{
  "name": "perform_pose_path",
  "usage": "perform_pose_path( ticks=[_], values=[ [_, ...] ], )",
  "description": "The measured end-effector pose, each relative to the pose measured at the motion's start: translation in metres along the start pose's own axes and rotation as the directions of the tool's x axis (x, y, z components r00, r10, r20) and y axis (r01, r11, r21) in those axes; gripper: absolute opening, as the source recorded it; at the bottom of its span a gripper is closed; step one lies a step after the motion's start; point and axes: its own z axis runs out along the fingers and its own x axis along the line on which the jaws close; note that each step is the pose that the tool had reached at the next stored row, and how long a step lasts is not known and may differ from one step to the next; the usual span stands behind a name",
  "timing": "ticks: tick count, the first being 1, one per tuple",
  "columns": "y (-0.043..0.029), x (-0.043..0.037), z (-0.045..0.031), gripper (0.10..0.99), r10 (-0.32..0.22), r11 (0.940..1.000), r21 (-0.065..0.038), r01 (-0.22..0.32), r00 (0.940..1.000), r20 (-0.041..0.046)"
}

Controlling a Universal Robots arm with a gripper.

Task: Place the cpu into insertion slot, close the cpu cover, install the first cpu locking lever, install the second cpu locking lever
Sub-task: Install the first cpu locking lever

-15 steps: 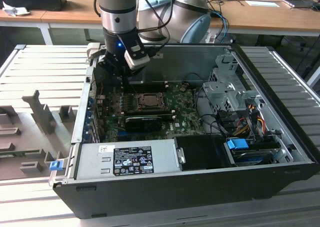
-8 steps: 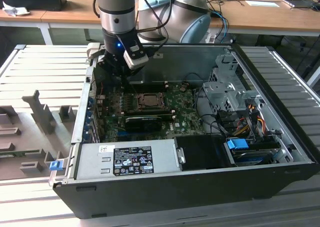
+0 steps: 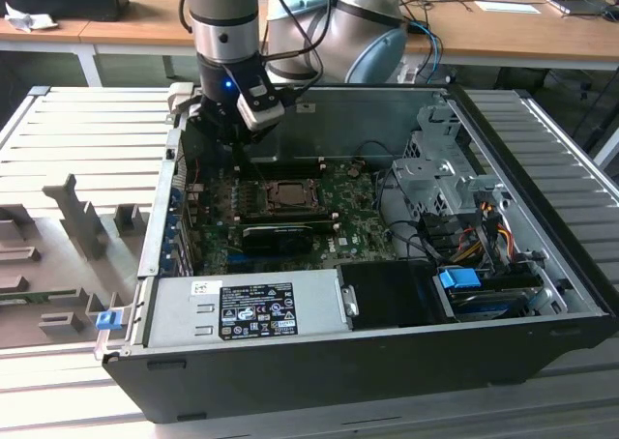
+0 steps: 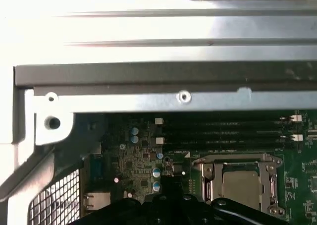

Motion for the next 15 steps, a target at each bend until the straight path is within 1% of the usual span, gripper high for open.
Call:
perform_pose_path(
  ticks=[6, 10, 15],
  values=[
    [0.0081, 0.0006, 0.0016, 0.106, -0.002, 1.0, 0.0, 0.002, 1.0, -0.0002],
    [0.0084, -0.0003, 0.0017, 0.106, -0.002, 1.0, 0.0, 0.002, 1.0, -0.0002],
    [0.0086, -0.0071, 0.0018, 0.106, -0.002, 1.0, 0.0, 0.002, 1.0, -0.0001]
  ],
)
